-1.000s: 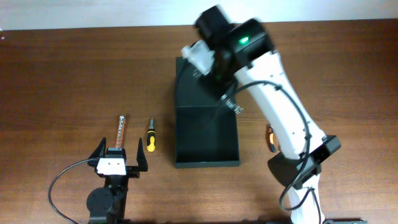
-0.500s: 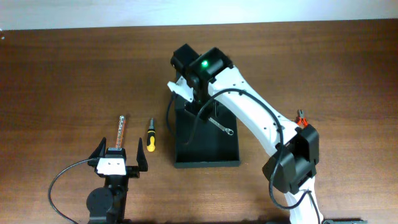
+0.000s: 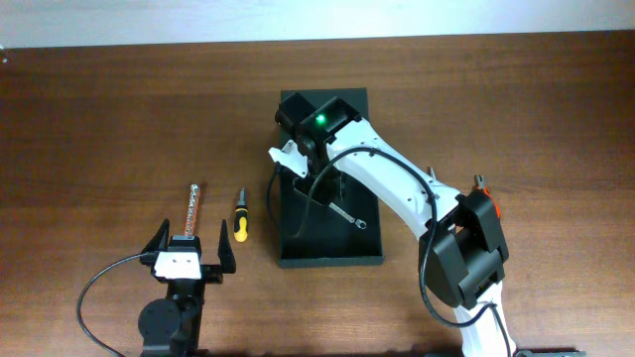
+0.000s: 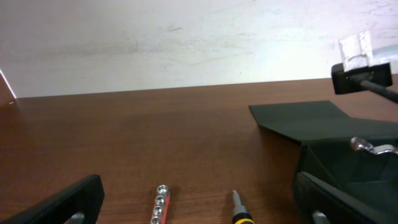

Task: Pack container
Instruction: 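Lift the wrench and carry it over the green box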

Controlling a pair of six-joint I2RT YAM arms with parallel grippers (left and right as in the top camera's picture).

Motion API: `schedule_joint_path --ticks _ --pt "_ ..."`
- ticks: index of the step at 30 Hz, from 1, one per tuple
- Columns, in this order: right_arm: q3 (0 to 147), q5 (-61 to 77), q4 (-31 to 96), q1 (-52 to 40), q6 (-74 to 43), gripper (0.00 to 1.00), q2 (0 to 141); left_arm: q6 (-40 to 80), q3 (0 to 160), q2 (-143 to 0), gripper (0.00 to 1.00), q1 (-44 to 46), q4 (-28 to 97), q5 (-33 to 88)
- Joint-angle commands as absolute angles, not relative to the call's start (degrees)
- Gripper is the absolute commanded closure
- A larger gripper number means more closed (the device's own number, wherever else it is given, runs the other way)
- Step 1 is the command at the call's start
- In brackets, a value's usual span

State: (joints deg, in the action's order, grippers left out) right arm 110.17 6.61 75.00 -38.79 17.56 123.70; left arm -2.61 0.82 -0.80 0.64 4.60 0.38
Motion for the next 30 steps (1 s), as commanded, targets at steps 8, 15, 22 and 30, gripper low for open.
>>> schedule_joint_path --ticks 8,15,22,30 --pt "104.0 8.6 70.4 -38.9 17.2 0.96 123.2 -3.5 0.6 -0.3 0.01 0.7 4.8 0.0" --pt "99.6 8.6 67.1 -38.9 17.2 0.96 123.2 -3.5 0.6 -0.3 0.01 0.7 4.8 0.0" --pt "96.5 8.6 64.2 -38.9 17.2 0.96 123.2 -3.5 0.6 -0.3 0.01 0.7 4.8 0.0" --pt "96.1 8.6 63.2 -38.9 17.2 0.89 123.2 -3.5 0.6 -0.3 0.01 0.7 4.8 0.0"
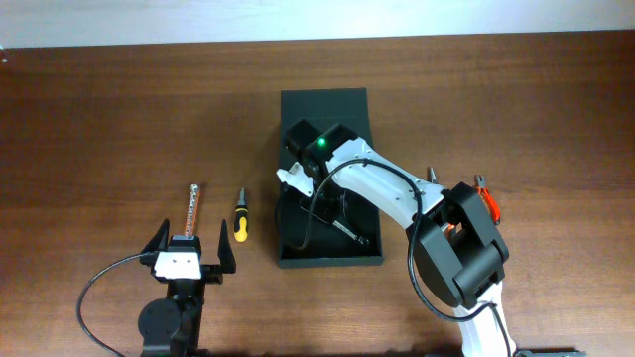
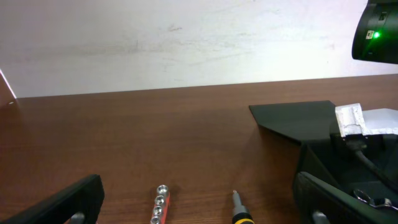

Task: Pack container
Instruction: 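Lift the wrench and carry it over the green box, then lower the wrench into the box and open the right gripper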

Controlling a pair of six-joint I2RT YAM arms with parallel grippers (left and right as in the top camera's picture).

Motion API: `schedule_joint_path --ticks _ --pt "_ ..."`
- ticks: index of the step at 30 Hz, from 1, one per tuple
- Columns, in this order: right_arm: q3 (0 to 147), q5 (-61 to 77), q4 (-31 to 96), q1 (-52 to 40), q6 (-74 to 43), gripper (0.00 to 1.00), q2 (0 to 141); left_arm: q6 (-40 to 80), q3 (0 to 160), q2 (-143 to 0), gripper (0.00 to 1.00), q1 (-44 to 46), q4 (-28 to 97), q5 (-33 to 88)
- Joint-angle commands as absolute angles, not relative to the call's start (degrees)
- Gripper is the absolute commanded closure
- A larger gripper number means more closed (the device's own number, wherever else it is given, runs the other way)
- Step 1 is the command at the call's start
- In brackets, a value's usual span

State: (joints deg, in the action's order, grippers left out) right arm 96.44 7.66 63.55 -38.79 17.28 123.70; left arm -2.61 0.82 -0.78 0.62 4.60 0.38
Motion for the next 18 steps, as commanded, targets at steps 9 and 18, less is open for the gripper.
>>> schedule_joint_path --ticks 9,18 --pt "96.2 8.6 62.2 -38.9 17.2 0.45 123.2 -3.5 0.6 -0.3 0.01 0.7 4.8 0.0" --pt "113.1 6.3 73.7 -37.9 14.6 0.01 123.2 -3.5 0.6 -0.3 0.01 0.7 4.8 0.0"
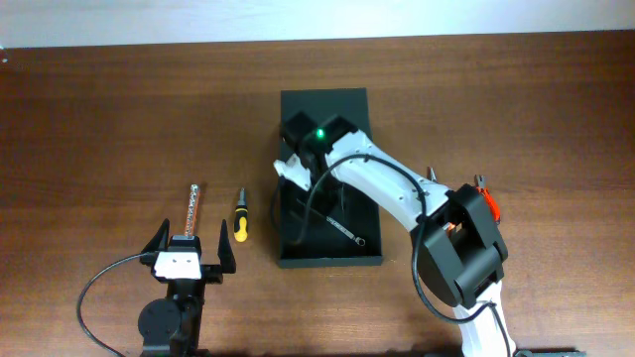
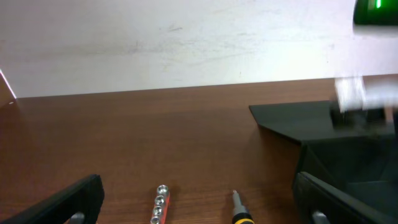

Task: Pack container
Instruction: 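Lower the wrench into the box and open the right gripper, then move the right gripper back over the red-handled cutting pliers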

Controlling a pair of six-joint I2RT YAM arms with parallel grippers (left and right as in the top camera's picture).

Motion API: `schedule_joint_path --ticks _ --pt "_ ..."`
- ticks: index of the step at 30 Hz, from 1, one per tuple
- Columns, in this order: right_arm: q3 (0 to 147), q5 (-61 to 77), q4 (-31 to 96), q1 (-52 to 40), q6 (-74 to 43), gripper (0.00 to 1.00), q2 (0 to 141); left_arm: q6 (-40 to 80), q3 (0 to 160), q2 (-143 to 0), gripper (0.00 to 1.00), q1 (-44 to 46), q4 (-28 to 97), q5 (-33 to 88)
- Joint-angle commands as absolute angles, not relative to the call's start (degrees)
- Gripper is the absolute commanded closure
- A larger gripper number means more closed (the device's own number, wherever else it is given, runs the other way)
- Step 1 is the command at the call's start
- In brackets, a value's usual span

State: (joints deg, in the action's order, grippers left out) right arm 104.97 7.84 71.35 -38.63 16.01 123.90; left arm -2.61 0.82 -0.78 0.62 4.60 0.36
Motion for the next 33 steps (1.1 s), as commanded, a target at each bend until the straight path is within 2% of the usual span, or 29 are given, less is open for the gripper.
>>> schedule_joint_path --ticks 1,9,16,23,27,33 --pt "116.6 4.6 76.2 -37.3 13.5 0.01 123.2 -3.5 0.6 -0.3 0.01 0.7 4.8 0.0" --pt "143.3 -5.0 97.4 -29.4 10.0 0.0 123.1 -3.5 0.6 -0.3 0.01 0.7 4.8 0.0" --pt "146.7 -6.0 97.3 -21.7 0.6 0.01 115.8 -3.5 0.6 -0.3 0.01 0.7 4.8 0.0" --pt "133.9 -4.8 97.3 -17.4 -4.2 0.01 104.2 -3.5 0.6 -0.3 0.01 0.7 4.8 0.0" --pt "117.4 -11.5 97.3 -15.2 -9.7 0.01 98.8 -3.5 0.6 -0.3 0.01 0.7 4.8 0.0" --pt "106.5 -19.8 96.1 -8.3 -11.2 0.01 98.9 -3.5 0.6 -0.3 0.01 0.7 4.8 0.0"
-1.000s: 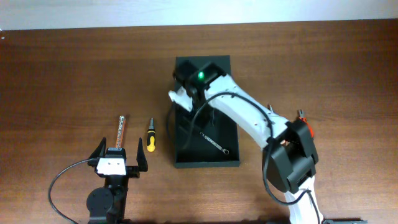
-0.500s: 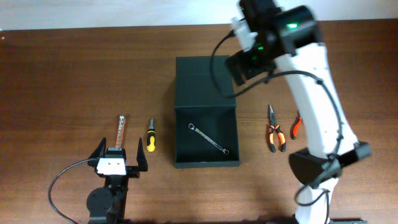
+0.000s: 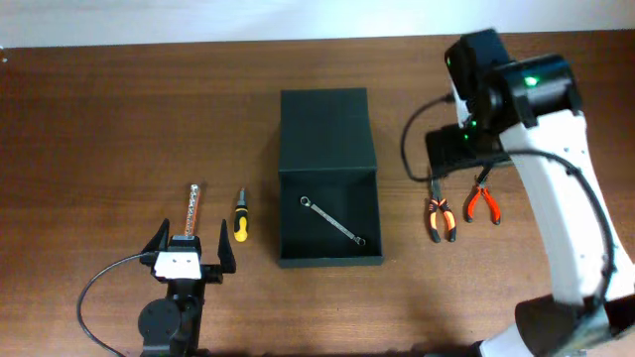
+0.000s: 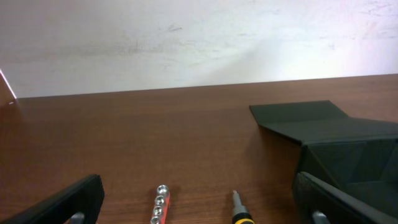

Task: Pack container
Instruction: 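Move the right gripper back over the red-handled cutting pliers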

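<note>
The black container (image 3: pixel 288 213) lies open at the table's middle, its lid (image 3: pixel 325 114) folded back at the far side. A silver wrench (image 3: pixel 333 220) lies slantwise on its floor. To its left lie a yellow-handled screwdriver (image 3: pixel 240 218) and a socket rail (image 3: pixel 191 210). My left gripper (image 3: pixel 189 248) rests open just short of them, nothing between its fingers. In the left wrist view the socket rail (image 4: pixel 160 202), the screwdriver (image 4: pixel 238 211) and the container (image 4: pixel 348 149) show ahead of the left gripper (image 4: pixel 198 182). My right gripper (image 3: pixel 458 154) hangs over two pliers (image 3: pixel 441 218); its jaws are hidden.
The second, red-handled pliers (image 3: pixel 483 203) lie beside the first, right of the container. The right arm (image 3: pixel 556 188) spans the table's right side. A white wall (image 4: pixel 186 37) stands beyond the far edge.
My right arm has left the container and now stands at the right, above the pliers. The wrench lies uncovered on the container's floor. The left arm has not moved.
My right gripper was over the container's left part, with the wrench in the container near it. It stayed low inside the container at the two later moments while the wrench shifted a little. Now the arm is away at the right. The left gripper stayed open and still.
</note>
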Controlling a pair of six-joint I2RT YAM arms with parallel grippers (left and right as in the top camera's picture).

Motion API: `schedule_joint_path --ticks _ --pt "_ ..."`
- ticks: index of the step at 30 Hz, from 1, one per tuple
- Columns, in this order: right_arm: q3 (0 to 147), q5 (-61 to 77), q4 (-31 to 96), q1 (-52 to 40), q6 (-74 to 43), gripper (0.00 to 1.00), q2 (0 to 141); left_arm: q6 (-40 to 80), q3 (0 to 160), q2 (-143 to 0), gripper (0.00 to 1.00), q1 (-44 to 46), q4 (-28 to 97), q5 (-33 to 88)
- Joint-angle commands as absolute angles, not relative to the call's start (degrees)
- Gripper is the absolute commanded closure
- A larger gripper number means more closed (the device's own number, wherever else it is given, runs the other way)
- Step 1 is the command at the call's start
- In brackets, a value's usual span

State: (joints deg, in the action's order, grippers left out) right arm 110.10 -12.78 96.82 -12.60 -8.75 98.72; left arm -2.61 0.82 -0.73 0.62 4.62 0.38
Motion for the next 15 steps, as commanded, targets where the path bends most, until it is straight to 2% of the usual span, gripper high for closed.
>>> schedule_joint_path --ticks 1,4,6,10,15 --pt "105.9 -19.8 95.6 -6.7 -11.2 0.01 98.9 -3.5 0.6 -0.3 0.01 0.7 4.8 0.0" --pt "105.7 -18.3 93.8 0.2 -9.8 0.01 98.9 -3.5 0.6 -0.3 0.01 0.7 4.8 0.0" --pt "105.7 -12.4 91.7 4.6 -3.2 0.01 98.9 -3.5 0.6 -0.3 0.01 0.7 4.8 0.0" --pt "105.6 7.8 87.5 12.1 9.5 0.01 99.0 -3.5 0.6 -0.3 0.01 0.7 4.8 0.0" --pt "105.6 9.9 83.9 16.5 10.8 0.01 99.8 -3.5 0.6 -0.3 0.01 0.7 4.8 0.0"
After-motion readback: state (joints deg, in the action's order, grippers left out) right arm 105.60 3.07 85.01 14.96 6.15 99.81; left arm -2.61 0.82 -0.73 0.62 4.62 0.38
